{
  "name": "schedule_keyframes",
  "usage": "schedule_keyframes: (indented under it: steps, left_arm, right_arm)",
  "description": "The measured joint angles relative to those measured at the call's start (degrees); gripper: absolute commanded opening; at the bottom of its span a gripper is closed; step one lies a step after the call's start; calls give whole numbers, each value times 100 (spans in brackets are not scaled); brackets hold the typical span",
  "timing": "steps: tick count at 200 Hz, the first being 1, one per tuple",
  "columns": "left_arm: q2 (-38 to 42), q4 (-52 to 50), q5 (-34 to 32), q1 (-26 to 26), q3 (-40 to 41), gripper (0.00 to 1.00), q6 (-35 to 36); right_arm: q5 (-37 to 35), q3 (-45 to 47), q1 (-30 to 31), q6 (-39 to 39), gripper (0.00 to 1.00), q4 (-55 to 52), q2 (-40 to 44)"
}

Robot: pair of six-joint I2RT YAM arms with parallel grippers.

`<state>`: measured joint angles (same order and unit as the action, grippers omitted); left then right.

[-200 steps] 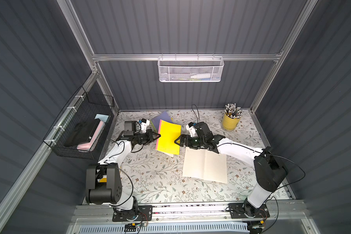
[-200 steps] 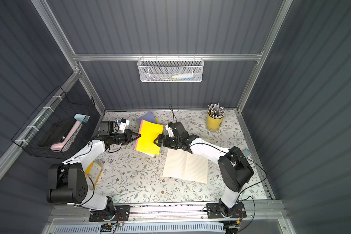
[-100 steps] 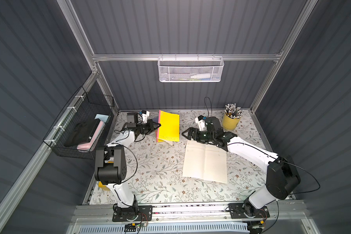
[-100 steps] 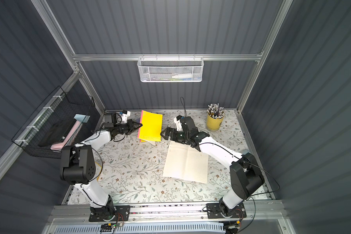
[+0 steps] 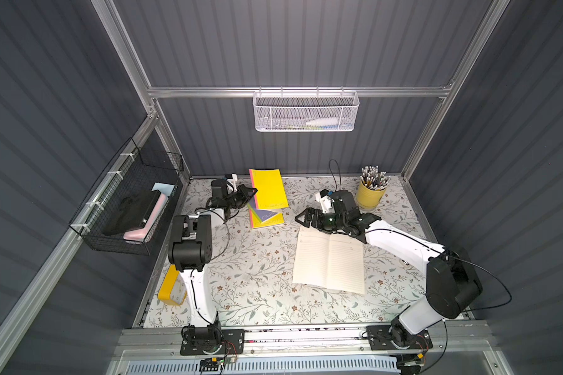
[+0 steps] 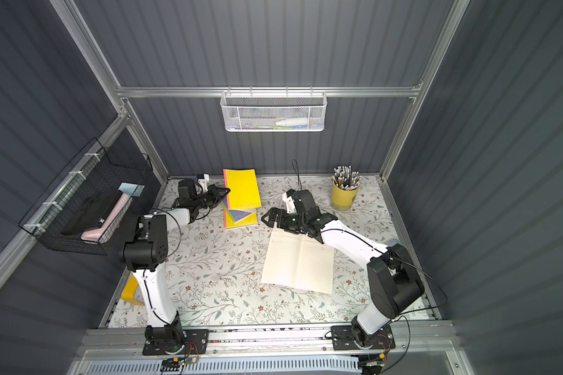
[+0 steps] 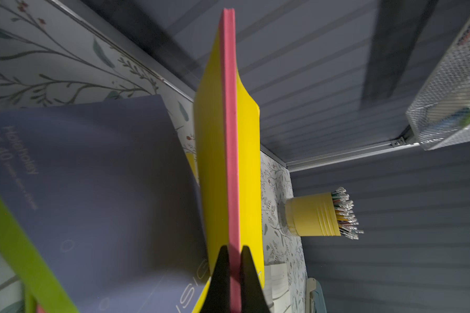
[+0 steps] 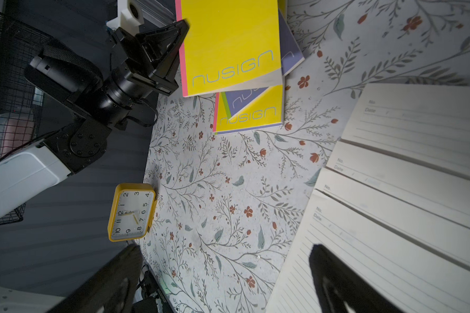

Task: Close the notebook
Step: Place the notebook at the notebook.

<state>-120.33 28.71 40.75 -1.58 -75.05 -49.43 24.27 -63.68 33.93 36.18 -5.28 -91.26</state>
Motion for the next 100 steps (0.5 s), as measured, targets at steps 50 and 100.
schedule_keyframes:
  steps: [50,100]
  left_arm:
    - [-68,527,-745,-208,186,0,-210]
    - [-68,450,-1547,-339,822,0,-210]
  right_arm:
    - [59,87,-66,0,99,20,0]
    - [157,308,-96,2,99,107,0]
